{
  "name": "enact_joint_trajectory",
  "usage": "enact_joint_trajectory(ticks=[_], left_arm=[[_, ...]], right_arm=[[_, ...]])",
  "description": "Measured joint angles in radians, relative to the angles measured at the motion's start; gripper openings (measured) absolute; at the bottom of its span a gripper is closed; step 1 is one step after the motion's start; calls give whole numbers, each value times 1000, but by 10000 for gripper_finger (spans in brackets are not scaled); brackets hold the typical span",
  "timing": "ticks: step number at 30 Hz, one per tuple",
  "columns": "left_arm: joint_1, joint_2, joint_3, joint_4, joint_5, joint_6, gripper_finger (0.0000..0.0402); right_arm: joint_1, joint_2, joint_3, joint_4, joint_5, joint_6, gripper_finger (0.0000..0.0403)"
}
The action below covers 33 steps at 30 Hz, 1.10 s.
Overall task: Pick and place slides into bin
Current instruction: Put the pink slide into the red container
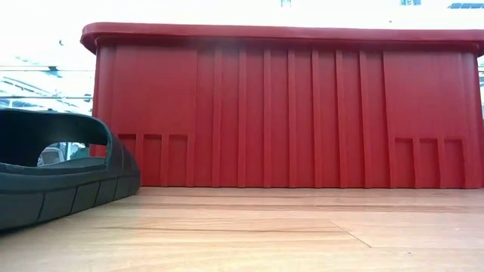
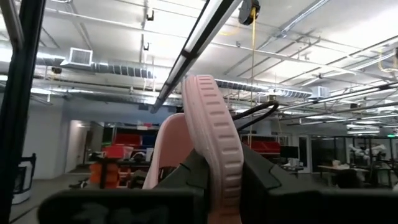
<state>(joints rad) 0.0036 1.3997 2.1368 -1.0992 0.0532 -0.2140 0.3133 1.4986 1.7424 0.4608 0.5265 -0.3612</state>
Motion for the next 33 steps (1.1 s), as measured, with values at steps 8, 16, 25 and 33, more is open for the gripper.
enact_joint_trajectory(ticks=[8, 16, 25, 33], left_arm=[[0, 9, 0, 1, 2, 20, 154], [0, 10, 0, -2, 4, 34, 55], [0, 11, 0, -1, -12, 29, 68], [1, 12, 0, -6, -30, 32, 50]], right_arm=[[-20, 0, 0, -56, -6, 47, 34], [-21, 1, 1, -68, -3, 46, 33], [-22, 0, 1, -76, 1, 35, 37], [-24, 0, 2, -102, 110, 37, 111]])
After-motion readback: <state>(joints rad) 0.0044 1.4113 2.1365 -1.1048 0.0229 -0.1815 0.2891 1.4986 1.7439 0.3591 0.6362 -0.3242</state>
